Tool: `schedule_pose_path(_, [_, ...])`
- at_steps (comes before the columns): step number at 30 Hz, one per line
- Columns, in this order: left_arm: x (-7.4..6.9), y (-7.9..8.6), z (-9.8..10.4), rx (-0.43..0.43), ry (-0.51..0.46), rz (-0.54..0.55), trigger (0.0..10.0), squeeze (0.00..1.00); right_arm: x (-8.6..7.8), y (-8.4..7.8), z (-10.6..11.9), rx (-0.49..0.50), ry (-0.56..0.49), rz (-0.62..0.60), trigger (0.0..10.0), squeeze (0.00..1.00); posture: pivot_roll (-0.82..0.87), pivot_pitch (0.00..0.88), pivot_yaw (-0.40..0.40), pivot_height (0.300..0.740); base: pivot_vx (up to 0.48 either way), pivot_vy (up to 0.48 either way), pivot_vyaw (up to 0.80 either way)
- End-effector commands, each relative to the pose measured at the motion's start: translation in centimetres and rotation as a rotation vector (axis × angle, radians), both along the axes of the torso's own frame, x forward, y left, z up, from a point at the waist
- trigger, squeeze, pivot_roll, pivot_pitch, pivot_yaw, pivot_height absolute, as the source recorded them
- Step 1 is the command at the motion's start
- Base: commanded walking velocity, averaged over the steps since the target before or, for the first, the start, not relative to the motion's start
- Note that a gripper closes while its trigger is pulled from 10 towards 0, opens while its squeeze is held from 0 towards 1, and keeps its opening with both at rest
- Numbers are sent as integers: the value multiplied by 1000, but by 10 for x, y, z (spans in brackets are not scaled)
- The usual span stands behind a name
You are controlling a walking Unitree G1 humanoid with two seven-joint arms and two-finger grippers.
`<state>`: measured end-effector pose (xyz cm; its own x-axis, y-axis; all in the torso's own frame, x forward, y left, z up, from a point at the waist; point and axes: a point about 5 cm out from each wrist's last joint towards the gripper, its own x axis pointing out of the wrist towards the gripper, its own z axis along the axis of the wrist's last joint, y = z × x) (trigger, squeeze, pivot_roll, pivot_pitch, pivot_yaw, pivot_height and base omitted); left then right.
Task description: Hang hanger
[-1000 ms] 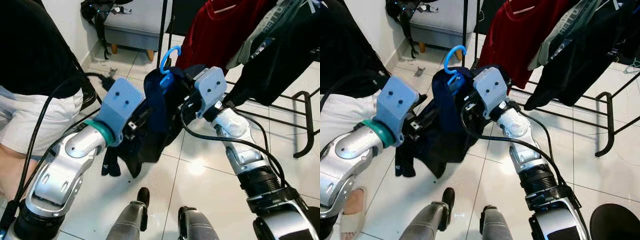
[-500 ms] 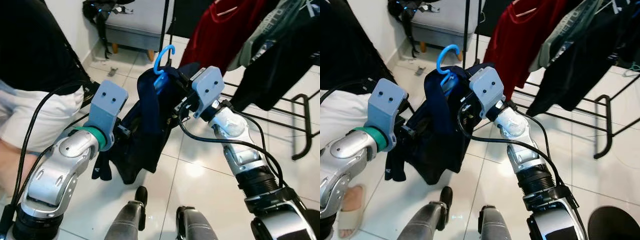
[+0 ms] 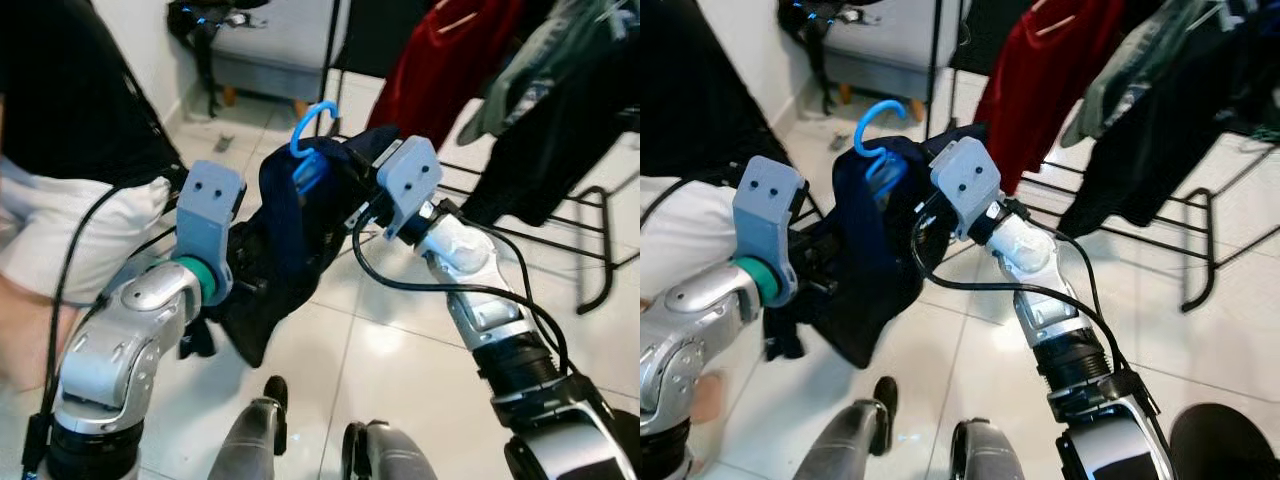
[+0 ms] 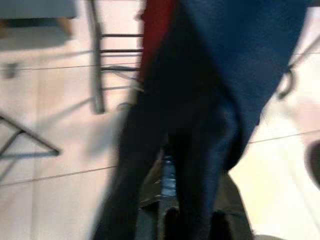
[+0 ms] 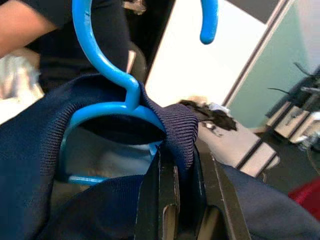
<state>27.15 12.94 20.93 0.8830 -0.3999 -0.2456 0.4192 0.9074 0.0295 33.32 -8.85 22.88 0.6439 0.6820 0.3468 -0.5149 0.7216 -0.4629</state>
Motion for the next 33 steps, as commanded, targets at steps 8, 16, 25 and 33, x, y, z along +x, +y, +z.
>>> schedule_pose_path(8, [-6, -5, 9, -76, -20, -49, 0, 0, 1, -4, -3, 51, 36, -9, 10000, 0, 0, 186, 37, 740, 0, 0, 0])
schedule_pose_path(16, [-9, -8, 13, -105, -34, -75, 0, 0, 6, -10, -3, 110, 88, -37, 10000, 600, 0, 187, 39, 740, 0, 0, 0])
schedule_pose_path(25, [-8, -8, 17, -107, -61, -71, 0, 0, 1, -12, -10, 178, 312, 117, 10000, 1000, -1, 186, 39, 740, 0, 0, 0])
schedule_pose_path(33, [0, -3, 24, -74, -160, 15, 10000, 0, -31, -37, -4, 359, 511, 385, 10000, 0, -5, 184, 31, 740, 0, 0, 0])
